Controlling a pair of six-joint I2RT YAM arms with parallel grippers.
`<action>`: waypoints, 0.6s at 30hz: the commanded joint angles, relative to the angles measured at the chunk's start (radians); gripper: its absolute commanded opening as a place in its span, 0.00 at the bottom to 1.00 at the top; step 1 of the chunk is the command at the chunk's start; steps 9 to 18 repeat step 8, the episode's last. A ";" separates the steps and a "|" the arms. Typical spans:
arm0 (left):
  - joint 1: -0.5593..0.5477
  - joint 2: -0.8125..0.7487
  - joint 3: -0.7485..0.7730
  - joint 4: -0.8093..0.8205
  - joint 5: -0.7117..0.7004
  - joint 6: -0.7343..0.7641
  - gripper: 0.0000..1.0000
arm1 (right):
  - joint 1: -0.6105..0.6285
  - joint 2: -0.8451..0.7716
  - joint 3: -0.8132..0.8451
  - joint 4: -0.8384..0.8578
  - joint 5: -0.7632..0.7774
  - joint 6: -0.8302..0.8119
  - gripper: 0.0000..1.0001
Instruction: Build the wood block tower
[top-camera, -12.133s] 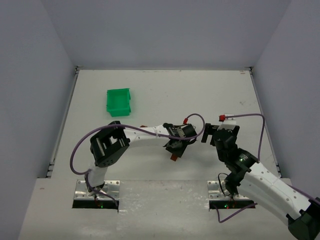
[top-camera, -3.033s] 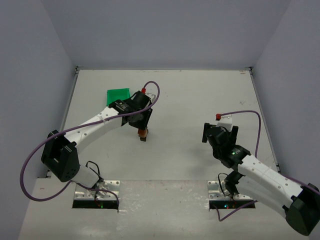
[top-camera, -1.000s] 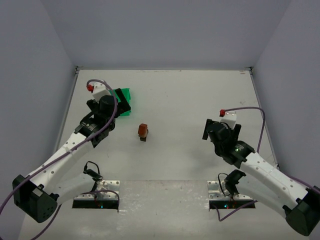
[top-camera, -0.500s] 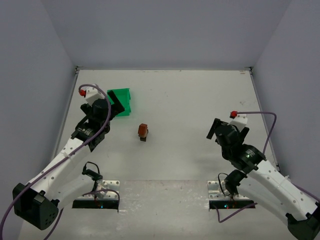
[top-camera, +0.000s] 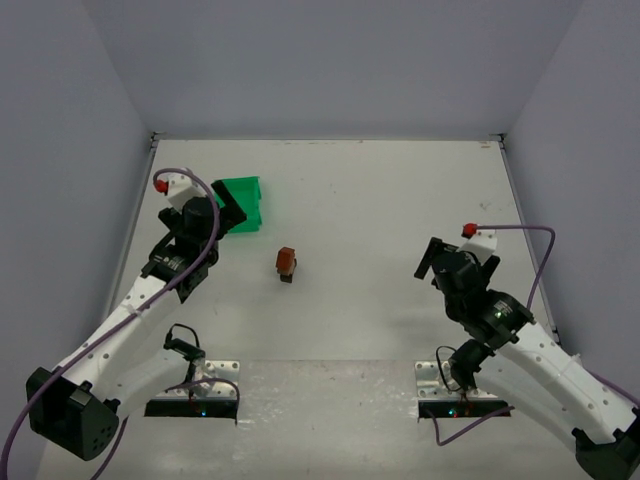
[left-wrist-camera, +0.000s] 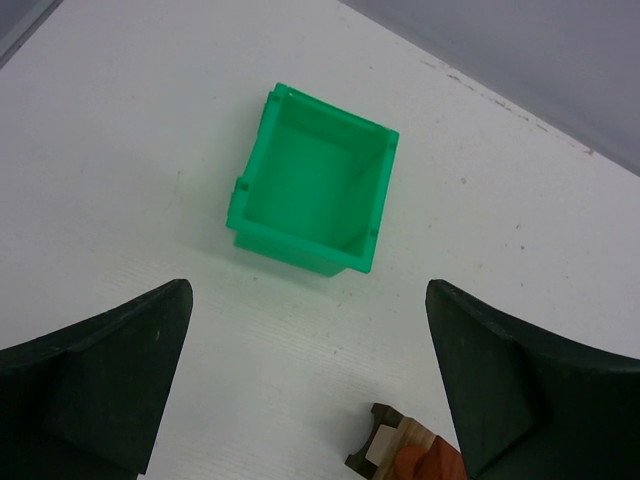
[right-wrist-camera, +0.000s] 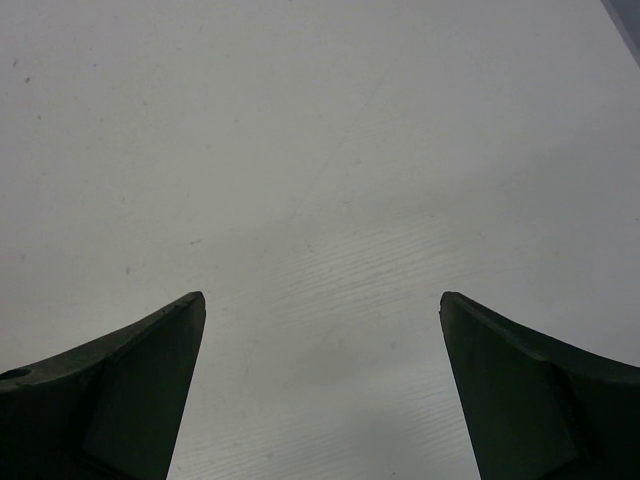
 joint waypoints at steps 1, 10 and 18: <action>0.033 -0.004 0.000 0.034 0.008 -0.013 1.00 | -0.006 0.004 0.008 -0.009 0.031 0.003 0.99; 0.064 -0.001 0.003 0.024 0.025 -0.021 1.00 | -0.004 0.045 0.012 -0.011 0.020 -0.021 0.99; 0.064 -0.001 0.003 0.024 0.025 -0.021 1.00 | -0.004 0.045 0.012 -0.011 0.020 -0.021 0.99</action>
